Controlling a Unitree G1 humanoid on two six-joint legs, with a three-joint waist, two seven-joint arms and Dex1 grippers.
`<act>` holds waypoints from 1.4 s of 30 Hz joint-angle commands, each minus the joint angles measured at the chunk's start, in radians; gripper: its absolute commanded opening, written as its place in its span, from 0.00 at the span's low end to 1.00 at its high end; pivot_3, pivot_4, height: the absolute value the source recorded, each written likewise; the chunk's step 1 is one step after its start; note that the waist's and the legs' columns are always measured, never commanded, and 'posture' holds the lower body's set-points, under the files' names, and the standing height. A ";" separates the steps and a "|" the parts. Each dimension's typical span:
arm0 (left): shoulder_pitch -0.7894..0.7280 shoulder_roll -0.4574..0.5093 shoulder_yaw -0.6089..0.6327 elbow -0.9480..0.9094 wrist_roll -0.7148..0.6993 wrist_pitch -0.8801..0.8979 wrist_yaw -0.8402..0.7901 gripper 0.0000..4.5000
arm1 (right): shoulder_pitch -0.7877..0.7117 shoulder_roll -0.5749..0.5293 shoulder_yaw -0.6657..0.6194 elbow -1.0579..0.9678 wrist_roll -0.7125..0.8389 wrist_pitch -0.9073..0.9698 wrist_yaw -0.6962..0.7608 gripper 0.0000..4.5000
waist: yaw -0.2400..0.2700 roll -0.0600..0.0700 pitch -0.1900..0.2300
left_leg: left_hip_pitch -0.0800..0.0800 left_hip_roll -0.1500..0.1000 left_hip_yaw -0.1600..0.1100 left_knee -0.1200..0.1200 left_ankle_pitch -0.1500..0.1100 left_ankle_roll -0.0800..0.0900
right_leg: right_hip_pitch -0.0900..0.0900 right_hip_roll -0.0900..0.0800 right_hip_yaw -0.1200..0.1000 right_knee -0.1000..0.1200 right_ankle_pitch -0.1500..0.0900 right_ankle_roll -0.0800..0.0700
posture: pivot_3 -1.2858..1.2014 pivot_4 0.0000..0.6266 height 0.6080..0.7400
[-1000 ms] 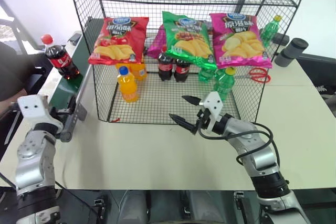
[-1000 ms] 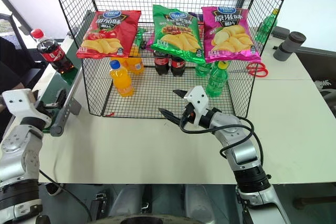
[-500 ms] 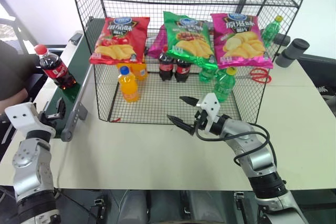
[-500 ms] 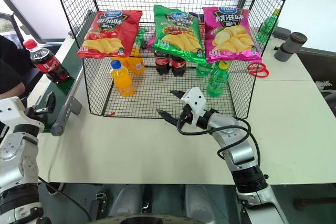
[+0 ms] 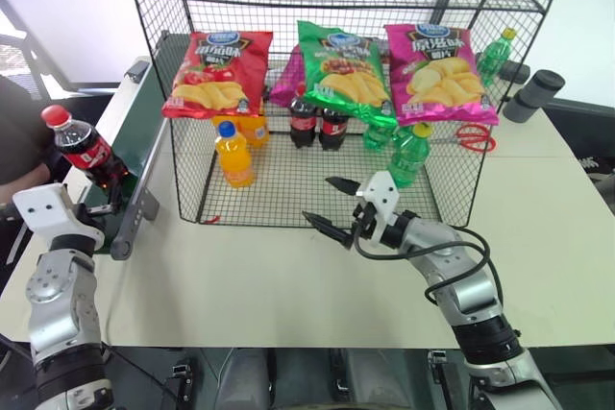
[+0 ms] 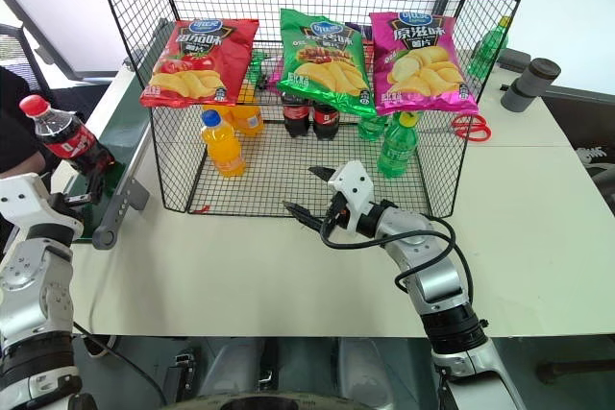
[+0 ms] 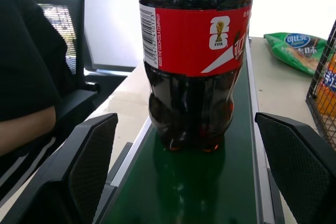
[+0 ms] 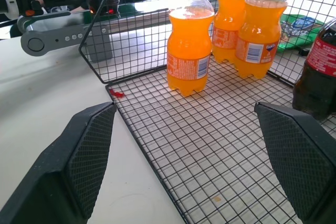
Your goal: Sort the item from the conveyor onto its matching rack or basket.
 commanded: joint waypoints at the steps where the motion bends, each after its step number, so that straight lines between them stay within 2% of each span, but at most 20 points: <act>1: 0.005 0.022 0.019 -0.014 0.005 -0.026 0.009 1.00 | -0.005 0.003 -0.003 -0.026 0.007 -0.011 0.004 0.97 | 0.000 0.000 0.000 | 0.000 0.000 0.000 0.000 0.000 0.000 | 0.000 0.000 0.000 0.000 0.000 0.000 | 0.52 0.24 0.95; 12: 0.006 0.026 0.010 -0.008 0.010 -0.020 0.023 1.00 | -0.010 0.007 0.003 -0.025 0.007 -0.009 0.005 0.97 | 0.000 0.000 0.000 | 0.000 0.000 0.000 0.000 0.000 0.000 | 0.000 0.000 0.000 0.000 0.000 0.000 | 0.52 0.24 0.95; 13: 0.009 0.027 0.006 -0.008 0.014 -0.019 0.022 0.88 | -0.012 0.007 0.003 -0.024 0.007 -0.009 0.005 1.00 | 0.000 0.000 0.000 | 0.000 0.000 0.000 0.000 0.000 0.000 | 0.000 0.000 0.000 0.000 0.000 0.000 | 0.52 0.24 0.95; 16: 0.016 0.029 0.003 -0.013 0.020 -0.013 0.026 0.64 | -0.015 0.008 0.004 -0.022 0.007 -0.010 0.005 1.00 | 0.000 0.000 0.000 | 0.000 0.000 0.000 0.000 0.000 0.000 | 0.000 0.000 0.000 0.000 0.000 0.000 | 0.52 0.24 0.95; 20: 0.032 0.031 0.036 -0.068 -0.027 -0.003 0.010 0.64 | -0.019 0.005 -0.002 -0.030 0.012 -0.005 0.006 1.00 | 0.000 0.000 0.000 | 0.000 0.000 0.000 0.000 0.000 0.000 | 0.000 -0.001 0.000 0.000 0.000 0.000 | 0.52 0.24 0.95; 24: 0.042 0.075 0.107 -0.195 -0.153 0.055 -0.036 0.64 | -0.029 -0.008 -0.023 -0.049 0.040 0.009 0.023 1.00 | -0.001 -0.002 0.000 | -0.001 0.000 0.000 0.000 0.000 0.000 | -0.001 -0.001 0.000 0.000 0.000 0.000 | 0.52 0.24 0.95; 27: 0.078 0.151 0.103 -0.366 -0.298 0.152 -0.166 0.64 | -0.039 -0.026 -0.065 -0.113 0.175 0.109 0.081 1.00 | 0.000 -0.005 0.001 | -0.002 0.000 -0.001 0.000 0.000 0.000 | -0.002 -0.001 0.000 0.000 0.000 0.000 | 0.52 0.24 0.95; 31: 0.149 0.259 0.040 -0.556 -0.494 0.353 -0.295 0.64 | -0.053 -0.080 -0.075 -0.148 0.256 0.199 0.148 1.00 | 0.002 -0.004 0.001 | -0.003 -0.003 -0.002 -0.001 0.000 0.000 | -0.001 -0.007 -0.003 -0.002 -0.001 -0.001 | 0.52 0.24 0.95; 36: 0.152 0.356 -0.160 -0.705 -0.564 0.540 -0.351 0.64 | -0.108 -0.096 -0.135 -0.159 0.354 0.280 0.147 1.00 | -0.004 -0.001 0.002 | -0.002 -0.004 -0.002 -0.002 0.000 0.000 | 0.001 -0.009 -0.003 -0.005 -0.002 -0.004 | 0.52 0.24 0.95; 38: 0.116 0.348 -0.279 -0.723 -0.531 0.555 -0.376 0.64 | -0.136 -0.096 -0.165 -0.172 0.412 0.331 0.138 1.00 | -0.004 0.000 0.002 | -0.002 -0.004 -0.002 -0.002 0.000 0.000 | 0.000 -0.008 -0.003 -0.005 -0.002 -0.004 | 0.52 0.24 0.95; 42: 0.016 0.261 -0.478 -0.651 -0.424 0.520 -0.407 0.64 | -0.162 -0.105 -0.178 -0.211 0.513 0.447 0.128 1.00 | 0.000 0.000 0.002 | -0.002 -0.004 -0.002 -0.003 0.000 0.000 | 0.000 -0.007 -0.003 -0.004 -0.002 -0.004 | 0.52 0.24 0.95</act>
